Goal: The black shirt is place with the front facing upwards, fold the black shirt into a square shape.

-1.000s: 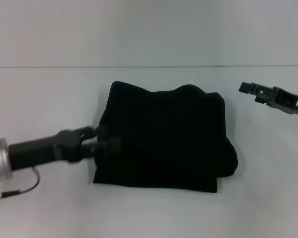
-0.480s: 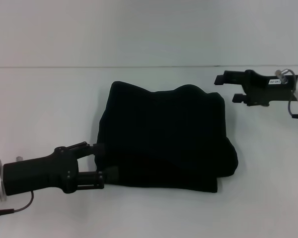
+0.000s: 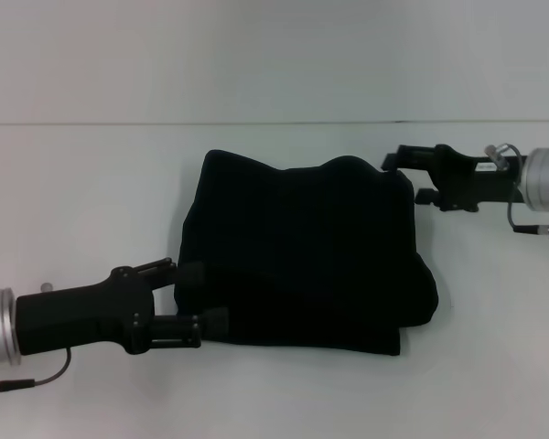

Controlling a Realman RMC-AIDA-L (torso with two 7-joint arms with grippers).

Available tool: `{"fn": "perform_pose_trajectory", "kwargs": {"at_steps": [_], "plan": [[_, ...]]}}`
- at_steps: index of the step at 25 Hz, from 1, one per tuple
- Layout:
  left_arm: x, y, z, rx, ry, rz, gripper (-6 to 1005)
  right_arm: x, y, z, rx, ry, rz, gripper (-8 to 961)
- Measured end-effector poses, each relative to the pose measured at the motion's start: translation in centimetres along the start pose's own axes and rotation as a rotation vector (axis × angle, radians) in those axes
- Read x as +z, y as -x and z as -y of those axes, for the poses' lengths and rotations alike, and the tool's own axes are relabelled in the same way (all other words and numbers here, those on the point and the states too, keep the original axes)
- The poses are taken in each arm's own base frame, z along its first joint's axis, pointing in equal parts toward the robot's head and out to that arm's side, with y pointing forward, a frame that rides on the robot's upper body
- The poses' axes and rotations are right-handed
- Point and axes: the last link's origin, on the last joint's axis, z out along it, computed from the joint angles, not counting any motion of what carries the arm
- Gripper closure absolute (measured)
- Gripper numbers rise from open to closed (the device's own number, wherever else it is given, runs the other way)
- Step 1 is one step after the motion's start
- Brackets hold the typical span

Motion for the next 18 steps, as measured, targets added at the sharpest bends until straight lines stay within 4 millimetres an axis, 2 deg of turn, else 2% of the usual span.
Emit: {"fn": "perform_pose_trajectory", "kwargs": {"at_steps": [7, 18], "plan": [[0.0, -0.3, 0.2, 0.003, -0.013, -0.020, 41, -0.8, 0.7, -0.1, 0.028, 0.055, 0.047, 39], [-0.7, -0.2, 0.4, 0.015, -0.048, -0.050, 42, -1.4, -0.2, 0.8, 0.155, 0.089, 0.032, 38]]}}
